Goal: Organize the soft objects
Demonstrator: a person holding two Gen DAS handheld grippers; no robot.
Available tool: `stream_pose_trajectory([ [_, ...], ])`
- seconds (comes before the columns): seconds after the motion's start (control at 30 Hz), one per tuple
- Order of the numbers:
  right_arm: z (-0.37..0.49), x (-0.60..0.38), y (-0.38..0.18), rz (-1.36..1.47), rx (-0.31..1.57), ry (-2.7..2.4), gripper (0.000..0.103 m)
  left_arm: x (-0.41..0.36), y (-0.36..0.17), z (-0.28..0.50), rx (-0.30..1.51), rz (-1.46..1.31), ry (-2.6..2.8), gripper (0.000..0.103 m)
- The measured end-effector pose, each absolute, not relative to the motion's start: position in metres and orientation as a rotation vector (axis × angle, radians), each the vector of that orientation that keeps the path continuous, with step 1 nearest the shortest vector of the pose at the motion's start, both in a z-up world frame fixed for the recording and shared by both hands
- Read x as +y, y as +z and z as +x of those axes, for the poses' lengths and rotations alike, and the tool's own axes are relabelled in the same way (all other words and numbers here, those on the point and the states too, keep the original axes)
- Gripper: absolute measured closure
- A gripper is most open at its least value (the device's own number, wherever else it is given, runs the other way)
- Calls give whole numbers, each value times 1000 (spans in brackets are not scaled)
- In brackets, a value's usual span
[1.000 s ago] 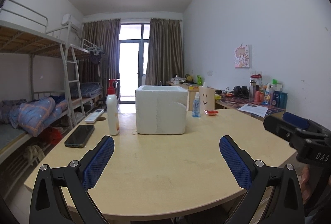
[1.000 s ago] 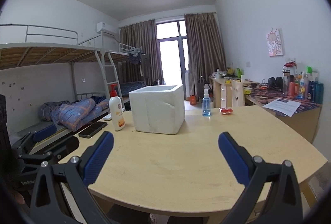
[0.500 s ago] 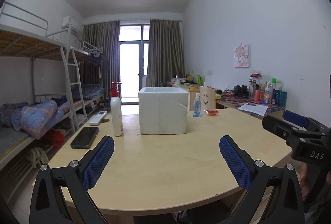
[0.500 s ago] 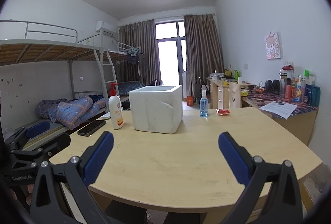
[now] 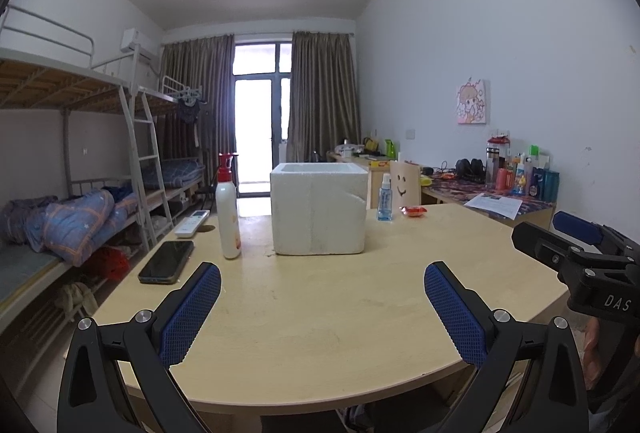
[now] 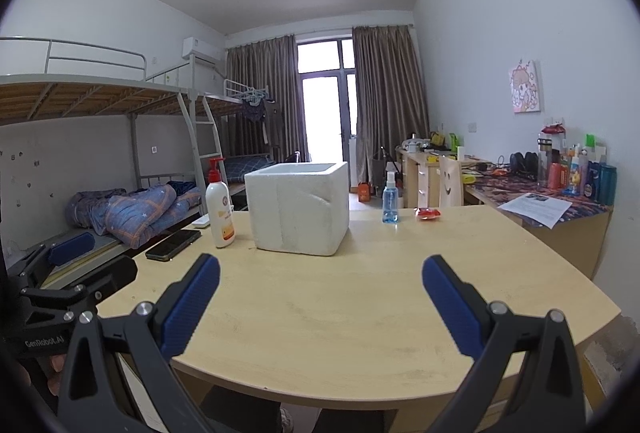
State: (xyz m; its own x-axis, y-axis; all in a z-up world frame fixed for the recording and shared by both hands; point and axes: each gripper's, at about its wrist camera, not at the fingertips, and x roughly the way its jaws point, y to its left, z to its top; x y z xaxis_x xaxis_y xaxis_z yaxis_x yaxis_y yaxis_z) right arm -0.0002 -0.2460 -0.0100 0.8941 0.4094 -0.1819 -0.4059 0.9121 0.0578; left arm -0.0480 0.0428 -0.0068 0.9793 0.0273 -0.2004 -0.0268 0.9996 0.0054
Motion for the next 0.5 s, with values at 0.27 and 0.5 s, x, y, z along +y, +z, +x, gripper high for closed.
stream_pose_trajectory([
  [0.27, -3, -246, -11, 7, 184, 426, 1, 44, -10, -45, 218, -7, 27, 1],
  [0.5, 0, -247, -11, 13, 191, 424, 1, 46, -11, -43, 228, -19, 45, 1],
])
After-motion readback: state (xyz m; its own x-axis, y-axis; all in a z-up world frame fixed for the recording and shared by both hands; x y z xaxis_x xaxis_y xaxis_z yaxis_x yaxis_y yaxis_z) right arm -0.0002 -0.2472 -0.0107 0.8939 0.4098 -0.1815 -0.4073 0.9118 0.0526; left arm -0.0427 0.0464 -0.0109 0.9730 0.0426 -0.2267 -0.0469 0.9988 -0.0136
